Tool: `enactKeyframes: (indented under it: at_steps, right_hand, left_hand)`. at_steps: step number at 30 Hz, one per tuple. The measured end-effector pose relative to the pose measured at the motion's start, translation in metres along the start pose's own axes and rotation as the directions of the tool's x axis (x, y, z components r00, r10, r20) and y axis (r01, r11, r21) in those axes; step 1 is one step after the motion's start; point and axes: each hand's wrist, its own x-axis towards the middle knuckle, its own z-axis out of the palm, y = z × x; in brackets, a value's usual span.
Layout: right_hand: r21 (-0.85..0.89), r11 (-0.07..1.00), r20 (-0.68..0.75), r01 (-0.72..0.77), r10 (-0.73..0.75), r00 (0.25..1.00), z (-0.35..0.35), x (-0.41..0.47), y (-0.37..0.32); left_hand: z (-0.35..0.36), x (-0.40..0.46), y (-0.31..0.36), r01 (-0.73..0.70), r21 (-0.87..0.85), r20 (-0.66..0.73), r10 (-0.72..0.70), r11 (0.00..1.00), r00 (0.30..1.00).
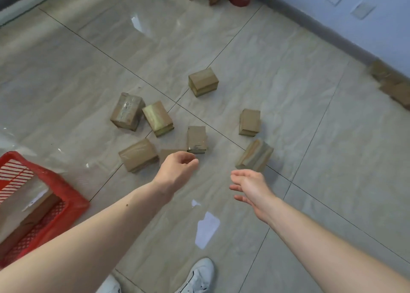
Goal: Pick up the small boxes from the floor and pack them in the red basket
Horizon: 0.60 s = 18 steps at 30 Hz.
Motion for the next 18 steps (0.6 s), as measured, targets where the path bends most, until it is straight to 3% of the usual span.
enactKeyframes:
  at_steps: [18]
  right_hand:
    - [0.036, 0.997, -0.165, -0.062, 0.067, 0.984, -0.177, 0.141, -0.037]
  left_hand:
    - [0.179, 0.121, 0.084, 0.029, 0.107, 0.097, -0.04, 0.994, 0.994]
